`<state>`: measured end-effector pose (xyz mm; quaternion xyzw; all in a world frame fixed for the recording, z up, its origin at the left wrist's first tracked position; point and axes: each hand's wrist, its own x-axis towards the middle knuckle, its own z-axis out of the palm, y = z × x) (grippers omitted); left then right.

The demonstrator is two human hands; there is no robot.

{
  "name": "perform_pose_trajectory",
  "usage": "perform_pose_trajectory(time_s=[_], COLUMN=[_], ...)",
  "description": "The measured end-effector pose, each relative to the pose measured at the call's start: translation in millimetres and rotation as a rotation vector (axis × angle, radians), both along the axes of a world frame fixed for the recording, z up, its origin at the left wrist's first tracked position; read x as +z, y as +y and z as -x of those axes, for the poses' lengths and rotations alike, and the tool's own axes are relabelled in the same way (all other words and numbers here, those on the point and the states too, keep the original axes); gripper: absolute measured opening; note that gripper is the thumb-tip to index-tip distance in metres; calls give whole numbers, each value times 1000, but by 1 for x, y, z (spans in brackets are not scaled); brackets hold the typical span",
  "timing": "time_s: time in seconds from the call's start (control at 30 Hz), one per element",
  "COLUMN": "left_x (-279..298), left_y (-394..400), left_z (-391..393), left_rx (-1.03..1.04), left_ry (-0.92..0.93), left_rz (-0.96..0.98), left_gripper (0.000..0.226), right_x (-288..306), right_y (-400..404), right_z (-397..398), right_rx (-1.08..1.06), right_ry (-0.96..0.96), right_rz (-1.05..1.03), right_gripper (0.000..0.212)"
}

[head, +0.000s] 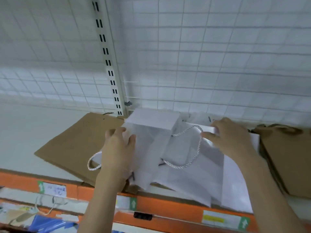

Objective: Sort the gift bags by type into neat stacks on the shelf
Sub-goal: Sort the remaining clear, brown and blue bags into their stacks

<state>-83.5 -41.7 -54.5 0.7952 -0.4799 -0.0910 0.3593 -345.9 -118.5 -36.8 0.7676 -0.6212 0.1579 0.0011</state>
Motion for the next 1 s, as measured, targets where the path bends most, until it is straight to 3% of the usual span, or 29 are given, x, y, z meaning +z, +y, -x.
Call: perform_pose_trajectory(time_s=[0.13, 0.3, 0.37, 0.53, 0.6, 0.73, 0.87, 1.0], left_x=[-5, -19, -21, -1, 13, 48, 68, 86], left_y=[-31, -39, -39, -39, -37, -31, -31, -28], left_z=[-18, -24, -26, -31, -29, -11, 17, 55], left_rx=[-73, -127, -134, -204, -234, -305, -402, -484], left_ry=[47, 88, 129, 225, 341, 853, 993, 1070], left_rz=[-199, -204, -156, 80, 163, 265, 323, 361], left_gripper=[53, 60, 52, 19, 22, 36, 60, 55], right_x=[5, -2, -2, 11, 18, 37, 48, 46], right_y=[16, 27, 31, 40, 42, 47, 46, 49], right_z=[4, -3, -4, -10, -13, -8, 23, 56], right_rx=[-92, -103, -115, -160, -181, -220, -281, -421], right_ry=[43, 125, 129, 142, 111, 58, -28, -240], right_rz=[82, 41, 65, 102, 134, 232, 358, 407], right_gripper=[46, 43, 36, 42, 38, 28, 26, 40])
